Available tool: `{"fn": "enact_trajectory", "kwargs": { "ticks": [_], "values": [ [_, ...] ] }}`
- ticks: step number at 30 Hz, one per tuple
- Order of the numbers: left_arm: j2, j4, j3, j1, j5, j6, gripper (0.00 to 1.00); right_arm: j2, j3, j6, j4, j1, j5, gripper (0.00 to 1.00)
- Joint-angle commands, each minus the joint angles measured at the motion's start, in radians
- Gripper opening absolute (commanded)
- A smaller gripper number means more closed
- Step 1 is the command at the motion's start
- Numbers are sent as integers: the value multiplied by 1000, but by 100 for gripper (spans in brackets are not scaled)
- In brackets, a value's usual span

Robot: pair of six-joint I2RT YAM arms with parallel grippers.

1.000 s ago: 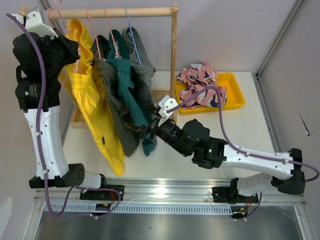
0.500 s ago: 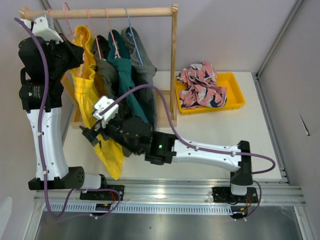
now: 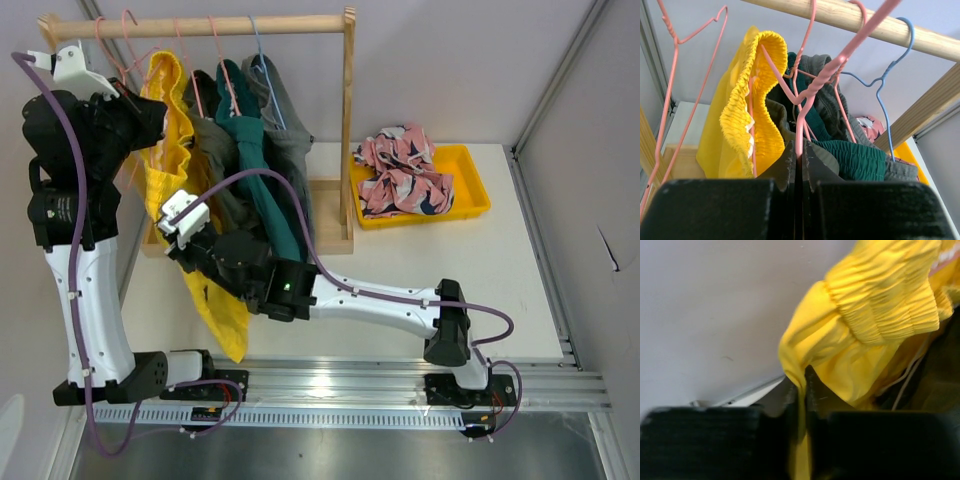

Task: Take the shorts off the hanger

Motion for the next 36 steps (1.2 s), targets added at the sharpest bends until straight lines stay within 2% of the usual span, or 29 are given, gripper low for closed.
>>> {"fn": "enact_trajectory", "kwargs": {
  "ticks": [1,7,15,21,25,28,32,35,36],
  "values": [
    [-46,103,7,-7,25,-23,0,-5,-12,-5,60,2,26,0],
    [-40,104,18,-7,-26,-6,0,-146,-233,-22,152,89,131,0],
    [20,87,85,-7,-132,37,0,-309,-572,-8,248,318,319,0],
    [14,74,82,-7,-104,17,0,-306,-626,70,274,320,336,0],
    [-40,11,1,-5,-46,-10,0,-254,-570,4,316,238,278,0],
    [-99,-47,-84,-7,-12,-41,0,-172,-409,-50,244,131,178,0],
    [-187,-110,-177,-7,0,-49,0,-24,-34,-102,91,4,78,0],
    [-244,-115,-254,-8,2,-56,0,72,131,-99,-12,-67,40,0],
    [-250,-130,-266,-8,-7,-59,0,86,138,-81,-32,-79,38,0]
  ]
}}
